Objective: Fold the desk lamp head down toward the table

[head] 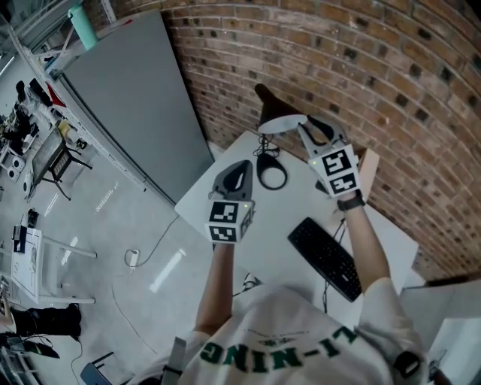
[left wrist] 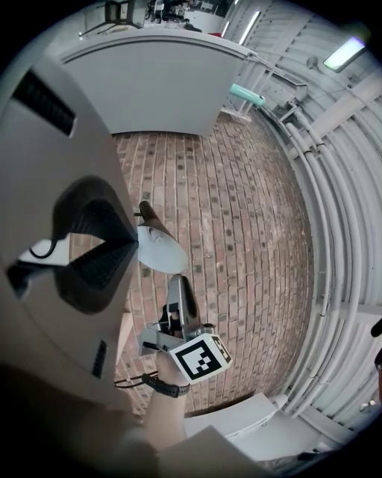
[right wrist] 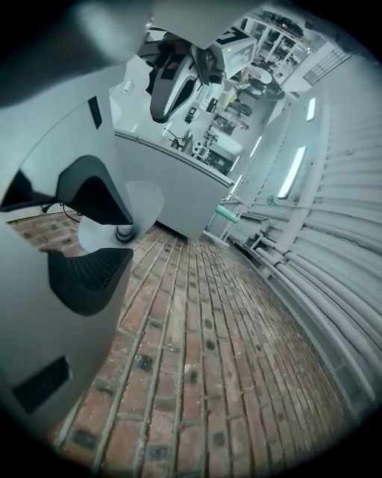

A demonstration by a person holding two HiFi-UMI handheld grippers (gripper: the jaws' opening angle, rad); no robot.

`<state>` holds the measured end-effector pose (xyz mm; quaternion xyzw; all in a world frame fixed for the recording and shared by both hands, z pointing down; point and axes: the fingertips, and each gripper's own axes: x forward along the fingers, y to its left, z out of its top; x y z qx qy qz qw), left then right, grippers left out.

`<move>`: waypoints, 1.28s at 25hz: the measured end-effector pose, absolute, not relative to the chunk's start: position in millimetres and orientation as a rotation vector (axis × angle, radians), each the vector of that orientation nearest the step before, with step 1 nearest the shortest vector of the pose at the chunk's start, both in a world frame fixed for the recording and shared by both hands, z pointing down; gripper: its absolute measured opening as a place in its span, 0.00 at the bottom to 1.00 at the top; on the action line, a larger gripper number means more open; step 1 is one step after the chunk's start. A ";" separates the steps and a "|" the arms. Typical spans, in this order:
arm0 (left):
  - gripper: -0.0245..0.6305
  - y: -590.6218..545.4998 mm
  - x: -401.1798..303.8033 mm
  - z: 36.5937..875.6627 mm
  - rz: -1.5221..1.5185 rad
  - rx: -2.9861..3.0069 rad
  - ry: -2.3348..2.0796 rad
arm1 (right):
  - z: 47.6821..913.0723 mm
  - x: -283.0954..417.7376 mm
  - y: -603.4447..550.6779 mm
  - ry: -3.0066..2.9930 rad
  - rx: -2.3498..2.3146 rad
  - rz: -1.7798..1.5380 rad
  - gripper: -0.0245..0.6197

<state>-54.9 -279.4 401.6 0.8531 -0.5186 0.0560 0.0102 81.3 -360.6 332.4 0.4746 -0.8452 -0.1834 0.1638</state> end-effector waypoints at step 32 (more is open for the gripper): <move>0.03 -310.4 -55.0 420.7 0.162 2.623 -1.572 | 332.0 73.7 -387.6 -2.311 1.242 -0.639 0.09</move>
